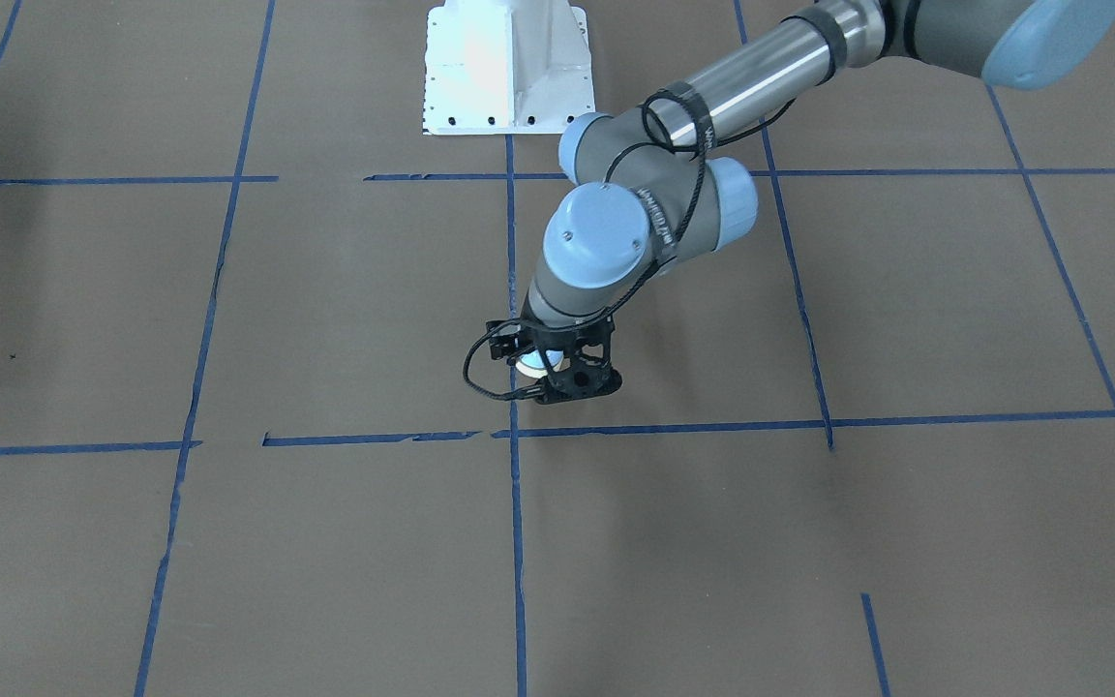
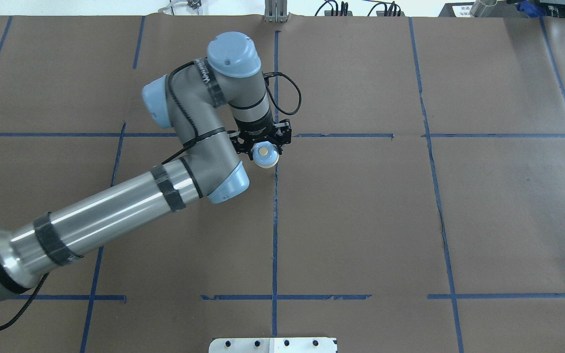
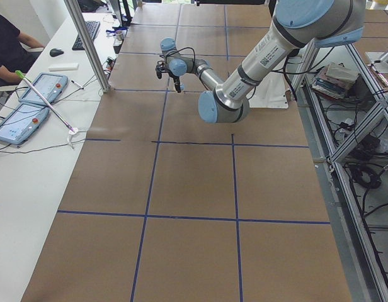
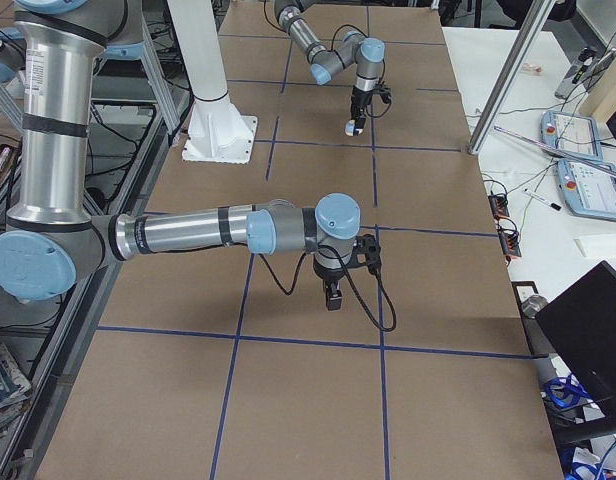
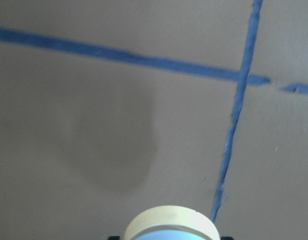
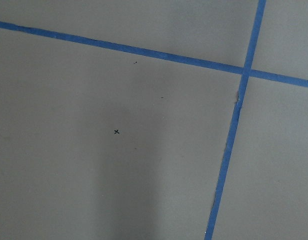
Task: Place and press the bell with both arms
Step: 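Lower the held white-and-blue bell onto the table centre with the left gripper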
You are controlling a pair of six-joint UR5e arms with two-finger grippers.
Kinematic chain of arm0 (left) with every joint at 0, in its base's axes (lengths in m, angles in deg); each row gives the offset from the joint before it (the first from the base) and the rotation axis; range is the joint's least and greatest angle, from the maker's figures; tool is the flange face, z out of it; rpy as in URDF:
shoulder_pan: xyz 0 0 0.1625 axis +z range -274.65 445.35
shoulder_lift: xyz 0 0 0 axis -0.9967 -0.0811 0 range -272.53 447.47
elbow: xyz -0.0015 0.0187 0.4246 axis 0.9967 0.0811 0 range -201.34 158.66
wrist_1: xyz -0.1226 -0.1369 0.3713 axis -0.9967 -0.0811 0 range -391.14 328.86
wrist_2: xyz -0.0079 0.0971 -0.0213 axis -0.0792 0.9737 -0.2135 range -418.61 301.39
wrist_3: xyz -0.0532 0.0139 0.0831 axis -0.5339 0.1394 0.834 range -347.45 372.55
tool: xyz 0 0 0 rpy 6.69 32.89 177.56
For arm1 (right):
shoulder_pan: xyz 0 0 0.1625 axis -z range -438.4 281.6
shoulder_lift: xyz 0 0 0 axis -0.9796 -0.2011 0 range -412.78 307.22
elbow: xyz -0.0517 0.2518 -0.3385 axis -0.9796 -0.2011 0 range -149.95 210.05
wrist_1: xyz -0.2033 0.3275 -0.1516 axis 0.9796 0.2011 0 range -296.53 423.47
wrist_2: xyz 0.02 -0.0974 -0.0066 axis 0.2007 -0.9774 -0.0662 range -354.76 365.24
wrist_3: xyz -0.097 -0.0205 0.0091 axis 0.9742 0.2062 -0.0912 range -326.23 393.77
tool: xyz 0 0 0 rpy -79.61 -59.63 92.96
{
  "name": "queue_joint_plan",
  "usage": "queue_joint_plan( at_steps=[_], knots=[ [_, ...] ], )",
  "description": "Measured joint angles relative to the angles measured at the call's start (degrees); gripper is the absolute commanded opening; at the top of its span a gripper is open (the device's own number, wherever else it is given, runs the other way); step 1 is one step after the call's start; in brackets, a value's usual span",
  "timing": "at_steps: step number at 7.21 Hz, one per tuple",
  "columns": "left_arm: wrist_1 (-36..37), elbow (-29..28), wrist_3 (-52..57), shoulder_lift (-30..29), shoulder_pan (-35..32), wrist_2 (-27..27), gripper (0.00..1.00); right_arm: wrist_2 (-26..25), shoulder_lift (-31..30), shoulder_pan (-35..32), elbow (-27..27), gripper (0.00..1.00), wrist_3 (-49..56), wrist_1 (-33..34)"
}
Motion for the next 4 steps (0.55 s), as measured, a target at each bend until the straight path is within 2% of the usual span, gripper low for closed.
queue_joint_plan(
  at_steps=[1, 3, 4],
  knots=[
    [-0.03, -5.25, 1.06, -3.25, 0.33, 1.11, 0.03, 0.34, 0.04, 0.61, -0.02, 1.0, -0.01, -0.13],
    [0.1, -8.21, 1.12, -4.92, 0.85, 1.78, 0.1, 0.55, 0.17, 0.95, 0.01, 1.0, -0.01, -0.34],
    [0.16, -8.43, 0.27, -5.11, 0.93, 1.83, 0.24, 0.59, 0.23, 1.01, 0.01, 1.0, -0.01, -0.36]
  ],
)
